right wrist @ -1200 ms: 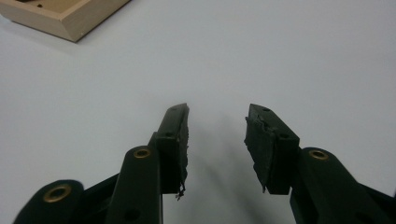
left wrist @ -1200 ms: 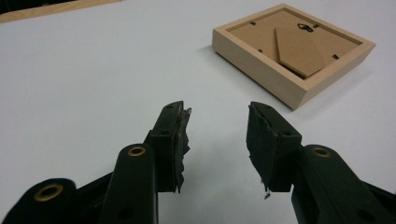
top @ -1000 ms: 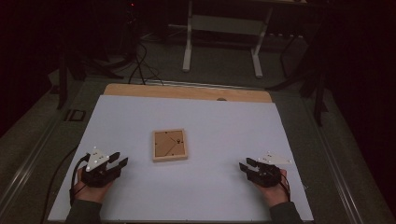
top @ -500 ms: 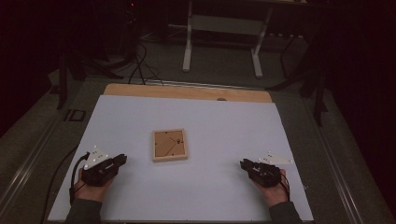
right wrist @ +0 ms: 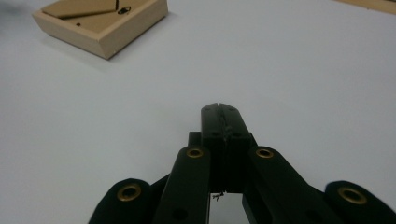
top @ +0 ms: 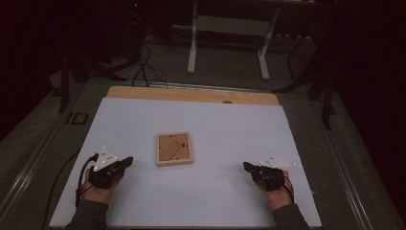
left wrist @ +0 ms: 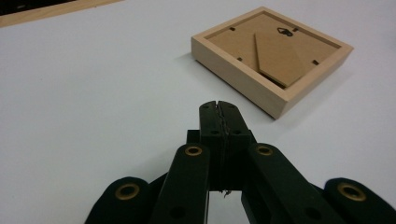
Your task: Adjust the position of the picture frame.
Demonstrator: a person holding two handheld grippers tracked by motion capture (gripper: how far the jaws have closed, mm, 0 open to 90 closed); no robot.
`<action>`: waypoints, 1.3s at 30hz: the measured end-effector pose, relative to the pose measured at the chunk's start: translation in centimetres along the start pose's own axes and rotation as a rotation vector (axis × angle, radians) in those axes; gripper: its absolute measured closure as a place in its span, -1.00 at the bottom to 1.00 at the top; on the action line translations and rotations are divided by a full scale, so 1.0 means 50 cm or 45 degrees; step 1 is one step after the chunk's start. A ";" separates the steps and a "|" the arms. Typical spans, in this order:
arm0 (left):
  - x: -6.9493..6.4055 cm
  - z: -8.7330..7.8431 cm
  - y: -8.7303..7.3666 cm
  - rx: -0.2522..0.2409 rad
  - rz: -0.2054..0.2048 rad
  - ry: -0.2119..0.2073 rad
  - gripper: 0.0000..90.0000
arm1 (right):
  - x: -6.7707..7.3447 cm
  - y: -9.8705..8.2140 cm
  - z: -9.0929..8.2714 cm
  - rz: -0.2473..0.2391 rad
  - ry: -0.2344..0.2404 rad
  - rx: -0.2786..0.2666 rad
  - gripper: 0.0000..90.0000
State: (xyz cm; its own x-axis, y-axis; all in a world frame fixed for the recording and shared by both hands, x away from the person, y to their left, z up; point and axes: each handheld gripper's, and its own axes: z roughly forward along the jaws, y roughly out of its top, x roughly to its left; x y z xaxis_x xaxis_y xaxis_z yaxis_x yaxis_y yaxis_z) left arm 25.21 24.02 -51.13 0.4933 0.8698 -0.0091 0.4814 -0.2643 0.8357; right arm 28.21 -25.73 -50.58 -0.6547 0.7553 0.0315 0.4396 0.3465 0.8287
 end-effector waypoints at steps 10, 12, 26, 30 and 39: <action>0.002 0.013 0.038 -0.041 0.012 0.019 1.00 | 0.023 0.032 0.024 -0.027 0.015 -0.028 0.99; 0.001 0.019 0.053 -0.059 0.016 0.016 1.00 | 0.028 0.038 0.028 -0.033 0.022 -0.030 0.99; 0.006 0.093 0.117 -0.064 0.014 0.033 1.00 | 0.050 0.062 0.052 -0.069 0.051 -0.031 0.99; 0.009 0.111 0.119 -0.051 0.012 0.045 1.00 | 0.054 0.064 0.055 -0.079 0.056 -0.033 0.99; 0.022 0.162 0.136 -0.056 0.028 0.047 1.00 | 0.060 0.064 0.060 -0.084 0.070 -0.037 0.99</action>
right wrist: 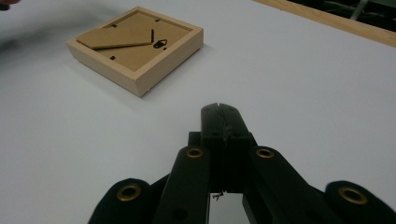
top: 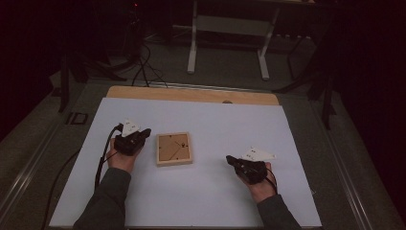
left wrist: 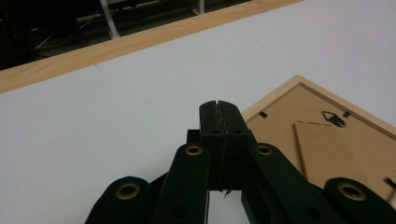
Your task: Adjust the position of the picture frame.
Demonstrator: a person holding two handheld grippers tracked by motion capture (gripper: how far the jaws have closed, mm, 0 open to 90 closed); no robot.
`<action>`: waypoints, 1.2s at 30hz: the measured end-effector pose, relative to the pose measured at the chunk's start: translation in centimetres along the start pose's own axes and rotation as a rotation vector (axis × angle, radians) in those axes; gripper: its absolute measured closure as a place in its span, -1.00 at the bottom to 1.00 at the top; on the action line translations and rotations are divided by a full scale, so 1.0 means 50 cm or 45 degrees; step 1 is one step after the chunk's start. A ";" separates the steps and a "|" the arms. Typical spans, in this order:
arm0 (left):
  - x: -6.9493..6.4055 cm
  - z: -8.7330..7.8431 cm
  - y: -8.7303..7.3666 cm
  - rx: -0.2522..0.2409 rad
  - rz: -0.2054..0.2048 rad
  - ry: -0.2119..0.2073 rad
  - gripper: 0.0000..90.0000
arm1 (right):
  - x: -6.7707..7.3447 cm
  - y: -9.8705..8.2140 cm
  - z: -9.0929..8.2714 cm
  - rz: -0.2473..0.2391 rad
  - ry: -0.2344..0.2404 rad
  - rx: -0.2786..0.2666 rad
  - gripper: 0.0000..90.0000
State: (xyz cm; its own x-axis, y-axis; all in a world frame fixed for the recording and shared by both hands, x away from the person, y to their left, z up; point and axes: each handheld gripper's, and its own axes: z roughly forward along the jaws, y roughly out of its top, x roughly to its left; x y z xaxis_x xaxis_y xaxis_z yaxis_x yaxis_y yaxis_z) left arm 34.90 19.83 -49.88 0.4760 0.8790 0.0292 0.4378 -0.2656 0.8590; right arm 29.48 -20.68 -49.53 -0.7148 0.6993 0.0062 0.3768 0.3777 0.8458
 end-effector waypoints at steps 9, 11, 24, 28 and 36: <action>0.015 0.026 -0.001 0.000 -0.041 -0.010 1.00 | -0.001 -0.004 -0.005 0.001 0.002 0.000 0.99; 0.017 0.035 -0.002 0.012 -0.047 -0.019 1.00 | -0.001 -0.005 -0.005 0.000 0.003 -0.001 0.99; 0.011 0.087 -0.009 0.107 -0.047 -0.032 1.00 | -0.004 -0.018 -0.012 0.008 0.010 0.000 0.99; 0.008 0.097 -0.016 0.146 -0.048 -0.026 1.00 | -0.002 -0.022 -0.005 0.010 0.020 0.012 0.99; -0.002 0.095 -0.013 0.149 -0.042 -0.045 1.00 | 0.002 -0.021 0.012 0.011 0.025 0.033 0.99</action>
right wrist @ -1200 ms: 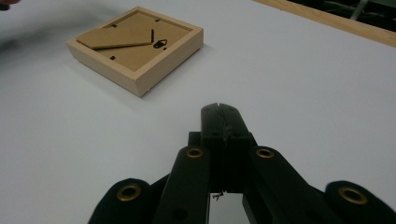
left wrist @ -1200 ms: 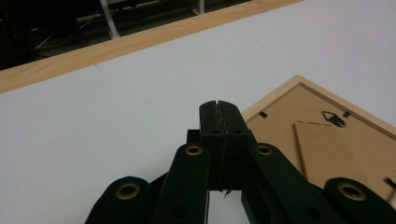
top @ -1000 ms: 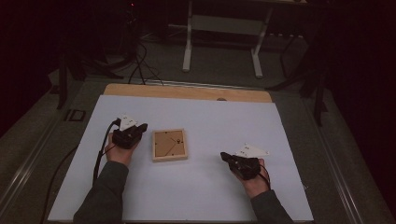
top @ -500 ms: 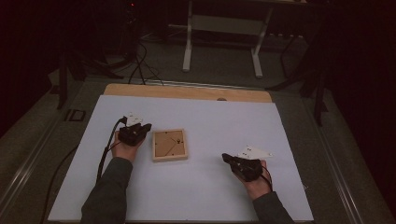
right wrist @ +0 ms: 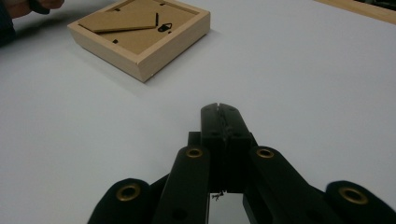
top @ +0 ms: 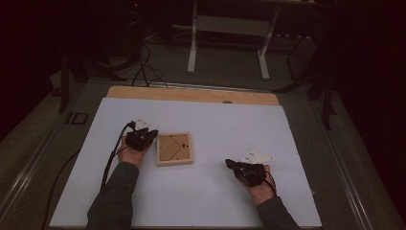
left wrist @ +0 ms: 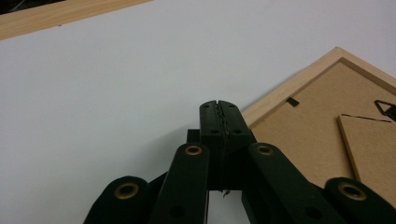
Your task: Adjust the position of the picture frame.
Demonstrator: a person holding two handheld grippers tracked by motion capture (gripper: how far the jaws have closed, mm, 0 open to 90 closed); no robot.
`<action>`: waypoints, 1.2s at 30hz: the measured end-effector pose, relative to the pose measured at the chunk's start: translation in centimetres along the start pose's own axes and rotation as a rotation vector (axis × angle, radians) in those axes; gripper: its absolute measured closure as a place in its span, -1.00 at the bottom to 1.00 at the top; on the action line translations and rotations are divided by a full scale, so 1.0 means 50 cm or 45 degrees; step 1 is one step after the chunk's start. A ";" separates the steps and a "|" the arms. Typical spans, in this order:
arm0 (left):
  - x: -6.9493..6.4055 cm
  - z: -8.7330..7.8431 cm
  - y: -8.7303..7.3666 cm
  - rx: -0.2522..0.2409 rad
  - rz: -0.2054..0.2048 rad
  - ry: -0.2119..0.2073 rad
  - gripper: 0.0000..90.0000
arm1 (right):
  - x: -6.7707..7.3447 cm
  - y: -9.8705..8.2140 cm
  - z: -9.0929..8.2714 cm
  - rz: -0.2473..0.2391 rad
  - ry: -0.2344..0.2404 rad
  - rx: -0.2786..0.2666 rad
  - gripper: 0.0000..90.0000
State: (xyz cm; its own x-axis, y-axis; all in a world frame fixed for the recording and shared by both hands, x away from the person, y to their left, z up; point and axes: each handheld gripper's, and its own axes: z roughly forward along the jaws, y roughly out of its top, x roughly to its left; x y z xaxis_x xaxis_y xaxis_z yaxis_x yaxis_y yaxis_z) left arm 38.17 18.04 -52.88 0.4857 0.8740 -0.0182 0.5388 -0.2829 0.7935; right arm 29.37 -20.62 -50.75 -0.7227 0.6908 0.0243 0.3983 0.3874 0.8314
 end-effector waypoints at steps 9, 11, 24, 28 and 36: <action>-0.026 -0.008 -0.010 0.021 -0.007 -0.027 1.00 | 0.005 0.004 0.017 0.007 0.007 0.020 0.99; -0.031 -0.012 -0.018 0.033 -0.008 -0.034 1.00 | 0.007 0.005 0.027 0.009 0.009 0.029 0.99; -0.071 -0.037 -0.033 0.050 0.042 -0.101 1.00 | 0.025 0.033 0.068 0.011 0.019 0.054 0.99; -0.081 -0.036 -0.033 0.048 0.040 -0.109 1.00 | 0.026 0.039 0.082 0.020 0.021 0.067 0.99; -0.095 -0.031 -0.034 0.033 0.018 -0.139 1.00 | 0.022 0.048 0.119 0.065 0.022 0.103 0.99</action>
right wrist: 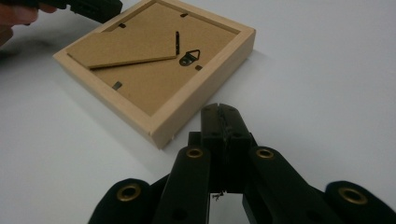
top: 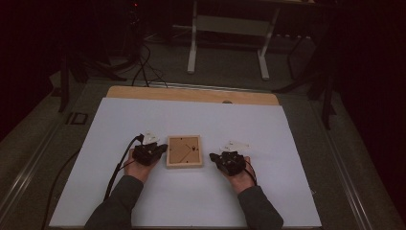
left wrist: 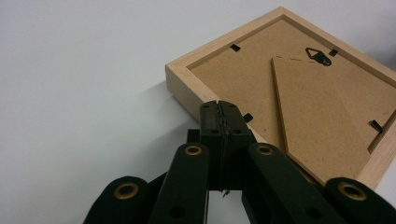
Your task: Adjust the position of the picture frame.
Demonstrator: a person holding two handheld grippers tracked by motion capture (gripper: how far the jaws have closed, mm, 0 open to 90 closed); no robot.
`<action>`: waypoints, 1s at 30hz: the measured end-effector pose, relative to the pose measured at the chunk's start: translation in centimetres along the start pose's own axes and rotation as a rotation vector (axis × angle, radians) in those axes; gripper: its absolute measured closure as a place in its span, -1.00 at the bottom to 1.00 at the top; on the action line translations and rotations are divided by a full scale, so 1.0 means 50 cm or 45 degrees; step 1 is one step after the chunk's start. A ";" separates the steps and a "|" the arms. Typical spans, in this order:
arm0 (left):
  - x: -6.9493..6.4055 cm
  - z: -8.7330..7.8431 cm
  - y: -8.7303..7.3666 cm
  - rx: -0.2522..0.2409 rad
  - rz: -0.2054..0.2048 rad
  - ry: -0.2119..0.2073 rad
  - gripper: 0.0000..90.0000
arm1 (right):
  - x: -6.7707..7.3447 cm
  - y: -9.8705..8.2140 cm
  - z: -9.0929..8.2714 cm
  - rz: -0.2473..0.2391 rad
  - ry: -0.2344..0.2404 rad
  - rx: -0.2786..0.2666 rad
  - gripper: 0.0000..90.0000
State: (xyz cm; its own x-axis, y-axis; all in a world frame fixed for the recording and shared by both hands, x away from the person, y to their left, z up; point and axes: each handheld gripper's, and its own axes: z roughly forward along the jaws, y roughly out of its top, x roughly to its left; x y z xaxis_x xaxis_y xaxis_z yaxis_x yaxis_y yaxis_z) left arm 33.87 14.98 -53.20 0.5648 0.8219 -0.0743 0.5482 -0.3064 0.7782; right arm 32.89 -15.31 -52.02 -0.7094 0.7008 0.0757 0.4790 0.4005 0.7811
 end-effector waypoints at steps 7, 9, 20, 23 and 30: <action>-0.009 0.005 0.003 -0.003 0.008 -0.009 1.00 | 0.004 0.005 0.024 0.027 0.000 0.020 0.99; -0.012 0.007 0.004 -0.001 0.011 -0.012 1.00 | 0.004 0.007 0.030 0.036 0.000 0.020 0.99; -0.031 0.018 0.013 0.009 0.017 -0.022 1.00 | -0.014 0.010 0.040 0.119 -0.034 0.044 1.00; -0.033 0.019 0.011 0.025 0.036 -0.020 1.00 | -0.018 0.007 0.041 0.133 -0.040 0.053 0.99; -0.036 0.017 0.002 0.056 0.032 -0.022 1.00 | -0.019 0.001 0.045 0.150 -0.042 0.088 1.00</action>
State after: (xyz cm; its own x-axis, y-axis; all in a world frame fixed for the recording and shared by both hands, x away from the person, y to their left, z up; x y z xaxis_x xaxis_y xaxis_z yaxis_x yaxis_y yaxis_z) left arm 33.47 13.06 -53.51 0.5893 0.8052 -0.0662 0.5600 -0.3481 0.7518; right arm 34.76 -14.64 -53.46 -0.6296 0.7636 0.1429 0.5929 0.3534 0.7235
